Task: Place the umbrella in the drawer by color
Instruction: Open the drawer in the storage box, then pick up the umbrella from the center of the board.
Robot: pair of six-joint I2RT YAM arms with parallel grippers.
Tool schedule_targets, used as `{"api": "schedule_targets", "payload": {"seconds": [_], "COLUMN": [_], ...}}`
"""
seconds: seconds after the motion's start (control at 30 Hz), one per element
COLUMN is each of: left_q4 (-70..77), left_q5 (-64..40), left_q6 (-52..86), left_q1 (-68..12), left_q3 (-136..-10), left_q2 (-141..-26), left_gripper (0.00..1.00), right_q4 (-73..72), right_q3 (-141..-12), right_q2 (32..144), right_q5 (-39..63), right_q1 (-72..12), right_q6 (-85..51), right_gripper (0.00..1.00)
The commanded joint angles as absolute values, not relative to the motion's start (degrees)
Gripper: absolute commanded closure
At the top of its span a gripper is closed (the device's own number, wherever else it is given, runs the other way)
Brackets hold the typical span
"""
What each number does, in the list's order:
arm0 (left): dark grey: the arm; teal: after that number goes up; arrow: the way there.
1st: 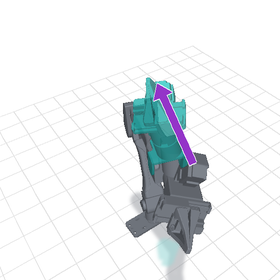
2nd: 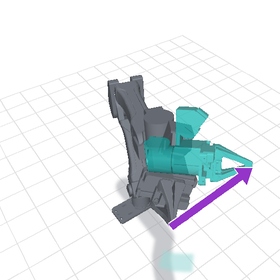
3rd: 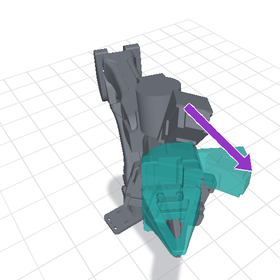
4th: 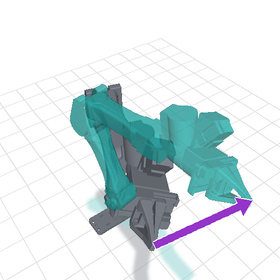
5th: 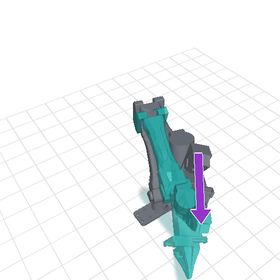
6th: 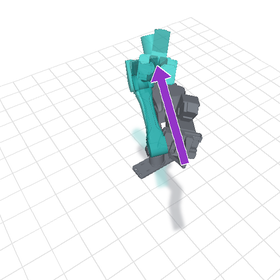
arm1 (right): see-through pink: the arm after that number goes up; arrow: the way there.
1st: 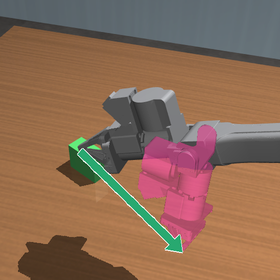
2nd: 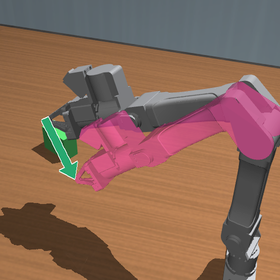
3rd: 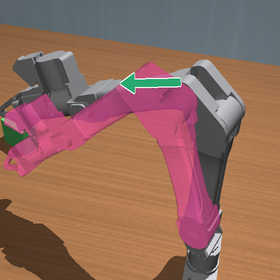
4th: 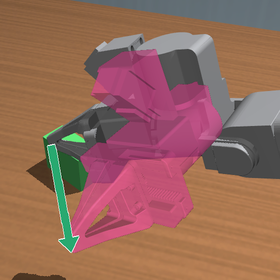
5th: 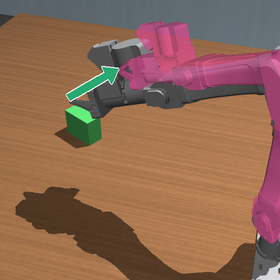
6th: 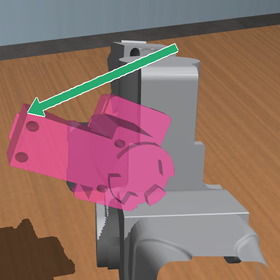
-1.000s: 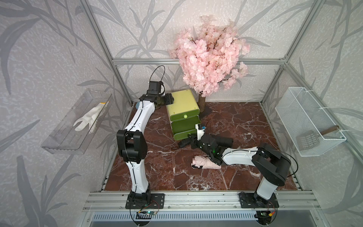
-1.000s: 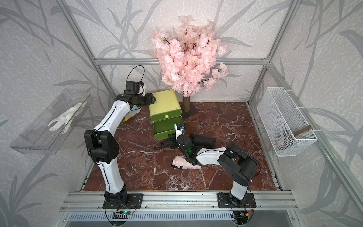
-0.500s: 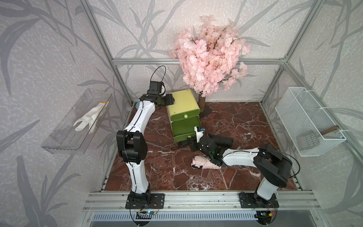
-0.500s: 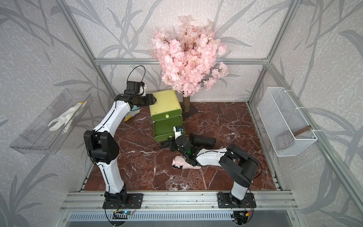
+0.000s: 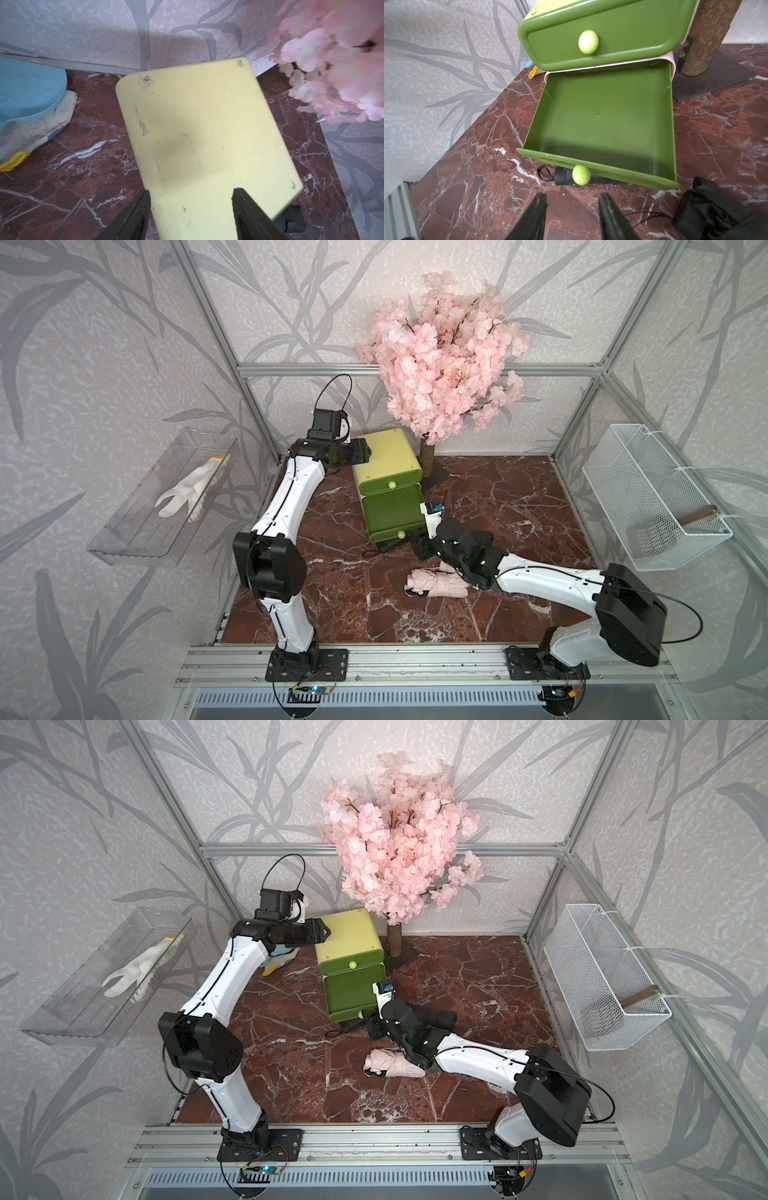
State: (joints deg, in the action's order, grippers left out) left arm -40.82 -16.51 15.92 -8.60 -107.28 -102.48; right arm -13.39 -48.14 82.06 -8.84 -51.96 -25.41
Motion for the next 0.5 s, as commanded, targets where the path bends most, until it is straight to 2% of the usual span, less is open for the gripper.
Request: {"api": "schedule_targets", "payload": {"seconds": [0.0, 0.23, 0.47], "left_q4": [-42.8, -42.6, -40.9], "left_q5": [-16.1, -15.6, -18.5], "left_q6": [16.4, 15.6, 16.4], "left_q1": [-8.8, -8.8, -9.5], "left_q3": [-105.8, -97.2, -79.6], "left_q2": [-97.9, -88.8, -68.7], "left_gripper": [0.33, 0.33, 0.30], "right_q4": [-3.8, 19.4, 33.5], "right_q3": [-48.9, -54.9, -56.2], "right_q2": [77.2, 73.3, 74.3], "right_q5": [-5.9, 4.8, 14.8], "right_q1": [-49.9, -49.4, -49.7], "right_q6": [-21.7, -3.0, 13.5], "right_gripper": [0.55, 0.52, 0.41]}}
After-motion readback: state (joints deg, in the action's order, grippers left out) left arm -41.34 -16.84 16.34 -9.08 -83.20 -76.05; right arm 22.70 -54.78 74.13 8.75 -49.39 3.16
